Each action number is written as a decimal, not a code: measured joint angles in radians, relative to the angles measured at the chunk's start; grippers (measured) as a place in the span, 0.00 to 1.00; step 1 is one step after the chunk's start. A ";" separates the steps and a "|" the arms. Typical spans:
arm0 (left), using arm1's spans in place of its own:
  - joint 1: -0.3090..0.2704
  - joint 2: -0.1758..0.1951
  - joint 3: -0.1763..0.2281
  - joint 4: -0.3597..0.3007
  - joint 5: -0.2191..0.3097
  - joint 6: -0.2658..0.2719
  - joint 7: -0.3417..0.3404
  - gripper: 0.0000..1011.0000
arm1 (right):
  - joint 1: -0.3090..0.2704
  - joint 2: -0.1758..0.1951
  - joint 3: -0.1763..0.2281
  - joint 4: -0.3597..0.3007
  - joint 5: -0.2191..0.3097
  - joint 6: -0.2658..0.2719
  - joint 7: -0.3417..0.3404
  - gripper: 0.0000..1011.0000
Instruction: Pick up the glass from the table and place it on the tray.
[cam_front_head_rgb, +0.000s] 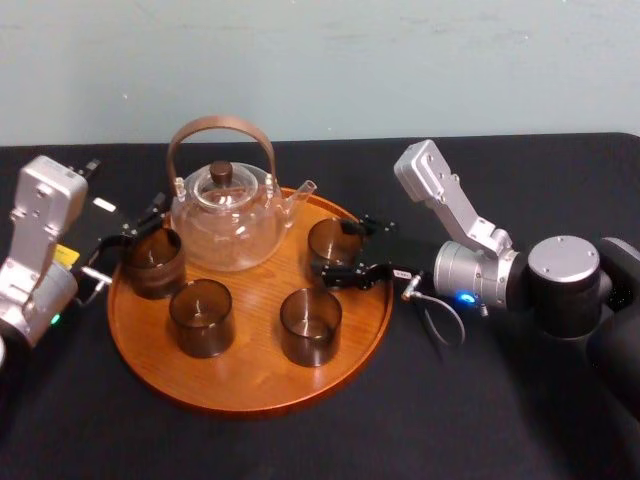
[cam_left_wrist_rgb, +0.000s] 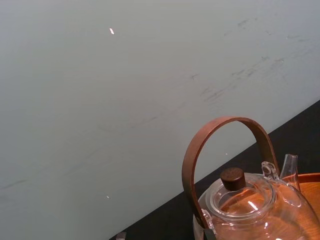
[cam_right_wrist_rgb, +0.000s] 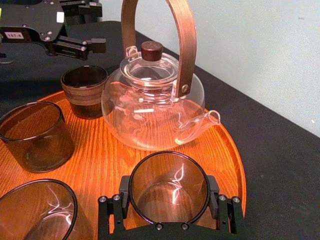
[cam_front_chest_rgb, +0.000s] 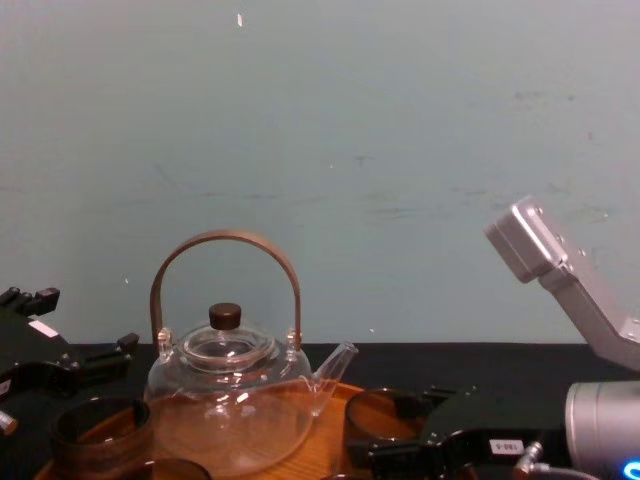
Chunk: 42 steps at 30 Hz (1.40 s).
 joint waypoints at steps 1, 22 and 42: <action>0.000 0.000 0.000 0.000 0.000 0.000 0.000 0.99 | 0.000 -0.002 0.000 0.004 -0.002 0.000 -0.001 0.90; 0.000 0.000 0.000 0.000 0.000 0.000 0.000 0.99 | -0.001 -0.006 0.002 0.008 -0.011 0.000 -0.007 0.97; 0.000 0.000 0.000 0.000 0.000 0.000 0.000 0.99 | -0.001 -0.005 0.002 0.008 -0.009 0.001 -0.005 0.99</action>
